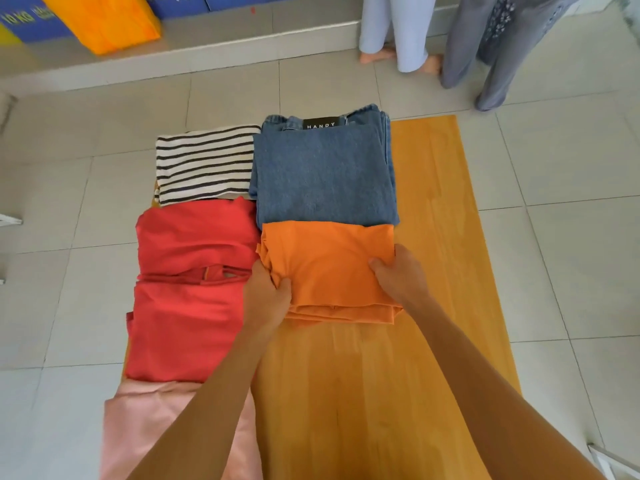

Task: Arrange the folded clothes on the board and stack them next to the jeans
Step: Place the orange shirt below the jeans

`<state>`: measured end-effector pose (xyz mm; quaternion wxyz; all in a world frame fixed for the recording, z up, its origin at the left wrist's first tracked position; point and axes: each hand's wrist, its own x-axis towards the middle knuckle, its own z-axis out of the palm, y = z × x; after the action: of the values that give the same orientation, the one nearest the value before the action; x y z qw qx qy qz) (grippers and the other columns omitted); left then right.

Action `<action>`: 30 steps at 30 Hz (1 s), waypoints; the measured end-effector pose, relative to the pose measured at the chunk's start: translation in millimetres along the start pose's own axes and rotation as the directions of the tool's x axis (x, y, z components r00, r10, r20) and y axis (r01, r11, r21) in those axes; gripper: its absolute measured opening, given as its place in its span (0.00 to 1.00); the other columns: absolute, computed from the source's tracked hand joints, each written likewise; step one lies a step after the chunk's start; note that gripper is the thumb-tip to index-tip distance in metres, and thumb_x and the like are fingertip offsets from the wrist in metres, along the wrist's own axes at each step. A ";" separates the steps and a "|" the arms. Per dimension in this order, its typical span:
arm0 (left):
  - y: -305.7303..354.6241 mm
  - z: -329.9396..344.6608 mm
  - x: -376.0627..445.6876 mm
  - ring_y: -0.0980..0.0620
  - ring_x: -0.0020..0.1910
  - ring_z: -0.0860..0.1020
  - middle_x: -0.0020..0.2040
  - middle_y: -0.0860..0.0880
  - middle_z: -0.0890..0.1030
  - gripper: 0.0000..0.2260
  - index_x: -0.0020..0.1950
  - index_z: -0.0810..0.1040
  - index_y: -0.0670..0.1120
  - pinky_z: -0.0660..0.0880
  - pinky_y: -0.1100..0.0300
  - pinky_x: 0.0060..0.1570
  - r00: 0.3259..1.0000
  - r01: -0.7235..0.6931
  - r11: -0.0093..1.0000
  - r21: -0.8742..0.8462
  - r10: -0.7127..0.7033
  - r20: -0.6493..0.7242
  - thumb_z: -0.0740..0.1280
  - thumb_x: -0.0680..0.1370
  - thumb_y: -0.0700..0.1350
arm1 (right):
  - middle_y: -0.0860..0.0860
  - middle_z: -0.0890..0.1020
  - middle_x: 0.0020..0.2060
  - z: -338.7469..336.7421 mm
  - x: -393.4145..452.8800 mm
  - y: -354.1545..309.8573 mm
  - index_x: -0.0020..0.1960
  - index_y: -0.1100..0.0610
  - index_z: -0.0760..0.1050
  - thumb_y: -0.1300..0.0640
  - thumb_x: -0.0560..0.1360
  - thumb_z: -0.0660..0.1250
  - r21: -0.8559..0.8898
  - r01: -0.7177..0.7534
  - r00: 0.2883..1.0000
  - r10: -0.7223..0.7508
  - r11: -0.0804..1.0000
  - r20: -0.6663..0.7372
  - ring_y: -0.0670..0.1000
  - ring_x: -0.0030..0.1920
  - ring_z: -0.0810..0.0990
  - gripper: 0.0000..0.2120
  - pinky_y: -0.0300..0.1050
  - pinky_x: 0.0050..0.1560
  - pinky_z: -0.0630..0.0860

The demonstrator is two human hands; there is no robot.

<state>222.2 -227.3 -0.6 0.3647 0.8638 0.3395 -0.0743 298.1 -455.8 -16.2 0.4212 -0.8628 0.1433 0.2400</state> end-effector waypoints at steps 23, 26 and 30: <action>-143.2 -115.2 -129.0 0.52 0.52 0.80 0.58 0.48 0.83 0.15 0.62 0.80 0.42 0.76 0.58 0.55 0.957 -0.281 0.940 -0.193 0.259 -0.131 0.70 0.75 0.36 | 0.55 0.78 0.58 116.2 -209.0 -73.2 0.62 0.57 0.75 0.58 0.77 0.67 -0.055 0.330 0.921 -0.334 0.942 -0.198 0.57 0.62 0.72 0.14 0.55 0.63 0.70; -173.6 -140.7 -137.8 0.57 0.50 0.80 0.55 0.52 0.83 0.13 0.60 0.80 0.45 0.75 0.63 0.53 0.969 -0.229 0.938 -0.261 0.193 -0.156 0.69 0.76 0.37 | 0.54 0.79 0.58 146.1 -235.9 -80.6 0.60 0.58 0.76 0.58 0.76 0.68 -0.016 0.372 0.917 -0.370 0.928 -0.149 0.56 0.62 0.74 0.13 0.56 0.62 0.73; -209.0 -166.7 -146.0 0.64 0.46 0.78 0.50 0.56 0.82 0.11 0.59 0.81 0.47 0.68 0.79 0.45 0.973 -0.202 0.943 -0.265 0.164 -0.161 0.67 0.77 0.39 | 0.51 0.79 0.56 178.0 -265.7 -83.9 0.60 0.57 0.76 0.57 0.77 0.68 0.022 0.412 0.907 -0.407 0.911 -0.113 0.53 0.60 0.75 0.13 0.54 0.63 0.73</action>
<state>-42.3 -86.4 53.6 0.4642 0.8345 0.2889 0.0681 59.4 -251.5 86.8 0.4732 -0.8755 -0.0133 0.0971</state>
